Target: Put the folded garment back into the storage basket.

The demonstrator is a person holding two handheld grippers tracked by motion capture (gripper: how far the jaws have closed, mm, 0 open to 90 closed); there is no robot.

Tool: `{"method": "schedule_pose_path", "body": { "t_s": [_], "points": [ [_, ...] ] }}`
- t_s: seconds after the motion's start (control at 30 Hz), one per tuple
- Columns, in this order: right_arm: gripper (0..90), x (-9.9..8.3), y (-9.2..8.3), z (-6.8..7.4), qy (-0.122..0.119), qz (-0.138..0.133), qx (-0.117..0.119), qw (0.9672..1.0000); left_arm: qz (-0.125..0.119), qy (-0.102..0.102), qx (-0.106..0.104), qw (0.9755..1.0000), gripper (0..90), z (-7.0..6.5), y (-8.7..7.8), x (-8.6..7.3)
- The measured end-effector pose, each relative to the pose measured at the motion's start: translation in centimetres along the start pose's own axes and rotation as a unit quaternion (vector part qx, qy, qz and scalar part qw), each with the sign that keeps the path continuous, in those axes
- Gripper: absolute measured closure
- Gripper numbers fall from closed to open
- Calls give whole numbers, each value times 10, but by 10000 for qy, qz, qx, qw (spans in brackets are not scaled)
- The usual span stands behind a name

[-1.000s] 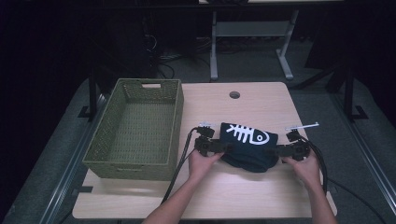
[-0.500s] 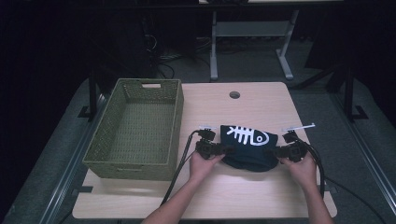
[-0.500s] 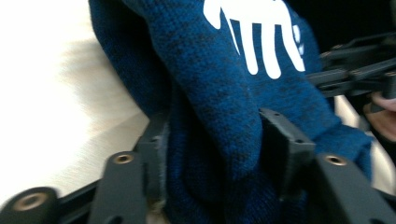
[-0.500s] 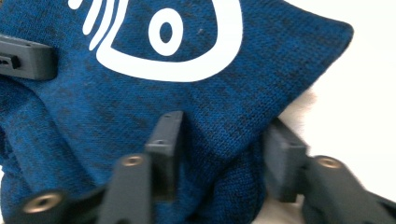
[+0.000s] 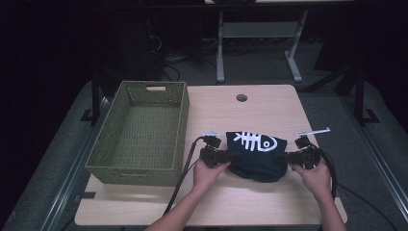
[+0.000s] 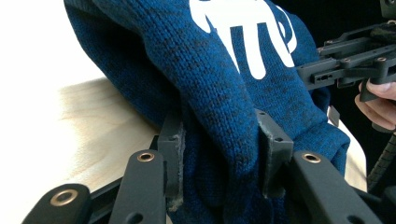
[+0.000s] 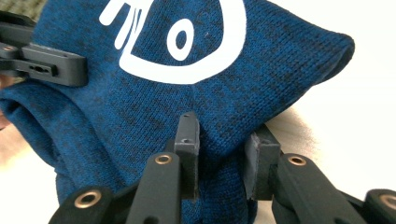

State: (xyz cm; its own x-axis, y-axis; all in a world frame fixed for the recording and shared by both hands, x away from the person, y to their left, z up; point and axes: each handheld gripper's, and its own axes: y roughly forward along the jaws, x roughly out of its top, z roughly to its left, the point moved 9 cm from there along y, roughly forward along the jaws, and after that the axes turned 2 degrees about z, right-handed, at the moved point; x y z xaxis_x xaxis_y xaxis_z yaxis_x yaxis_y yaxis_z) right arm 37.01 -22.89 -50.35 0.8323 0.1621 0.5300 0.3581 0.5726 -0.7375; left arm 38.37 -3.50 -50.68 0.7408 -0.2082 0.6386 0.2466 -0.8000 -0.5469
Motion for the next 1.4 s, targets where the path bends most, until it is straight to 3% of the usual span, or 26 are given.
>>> {"method": "schedule_pose_path", "body": {
  "t_s": [0.3,0.53,1.13,1.4],
  "points": [
    [710,3,-23,12,19,-349,258,9991,-134,238,-85,9996,611,-20,-18,12],
    [710,13,-42,28,-111,-615,406,9972,-231,351,-212,9989,611,-32,-37,22],
    [711,35,-67,63,-381,-993,787,9912,-397,362,-613,9967,612,-47,-84,38],
    [711,45,-74,77,-449,-1142,954,9878,-433,471,-636,9959,612,-50,-104,50]
  ]
}}
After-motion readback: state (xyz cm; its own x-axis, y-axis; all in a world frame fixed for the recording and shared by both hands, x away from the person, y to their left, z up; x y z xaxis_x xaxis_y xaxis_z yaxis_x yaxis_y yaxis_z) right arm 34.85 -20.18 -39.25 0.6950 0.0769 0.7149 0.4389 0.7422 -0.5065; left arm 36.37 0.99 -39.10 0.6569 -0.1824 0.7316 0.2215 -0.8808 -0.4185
